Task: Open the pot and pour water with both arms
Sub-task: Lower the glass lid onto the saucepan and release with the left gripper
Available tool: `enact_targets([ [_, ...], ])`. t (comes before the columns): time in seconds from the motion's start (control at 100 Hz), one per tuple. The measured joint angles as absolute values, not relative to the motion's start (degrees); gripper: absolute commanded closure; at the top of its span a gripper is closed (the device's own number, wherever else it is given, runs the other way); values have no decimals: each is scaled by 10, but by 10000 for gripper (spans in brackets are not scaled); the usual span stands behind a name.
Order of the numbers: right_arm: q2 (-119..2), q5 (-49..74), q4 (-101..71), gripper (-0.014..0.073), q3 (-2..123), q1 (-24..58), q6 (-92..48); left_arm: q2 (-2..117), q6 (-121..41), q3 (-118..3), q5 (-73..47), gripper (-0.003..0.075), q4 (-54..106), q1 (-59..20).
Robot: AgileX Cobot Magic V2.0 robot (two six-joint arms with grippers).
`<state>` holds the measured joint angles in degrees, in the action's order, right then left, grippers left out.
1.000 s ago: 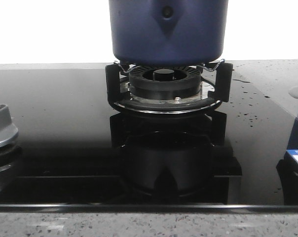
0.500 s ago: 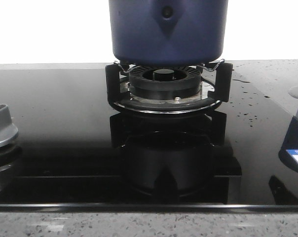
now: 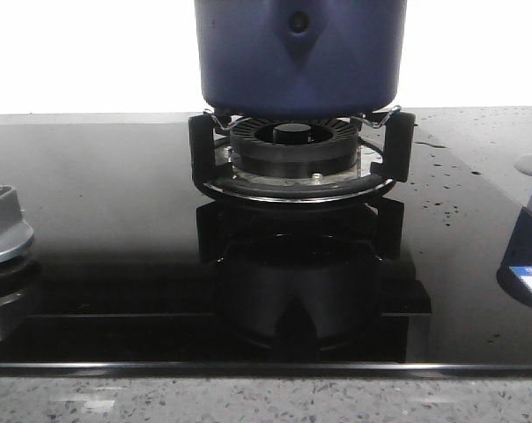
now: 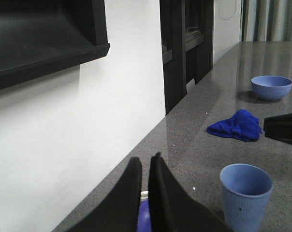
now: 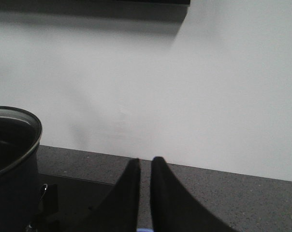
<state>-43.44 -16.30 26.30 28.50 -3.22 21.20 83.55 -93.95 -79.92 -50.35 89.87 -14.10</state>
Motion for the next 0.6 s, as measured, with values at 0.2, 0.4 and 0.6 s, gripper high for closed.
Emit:
enact_targets([
  [0.2, -360, -44, 263, 665, 285, -11, 212, 716, -929, -685, -452, 741, 889, -107],
  [0.4, -258, -8, 262, 665, 259, 59, 212, 555, -927, -511, -365, 741, 889, -76],
  [0.6, -184, 56, 259, 665, 228, 168, 212, 420, -924, -353, -311, 741, 890, -75],
])
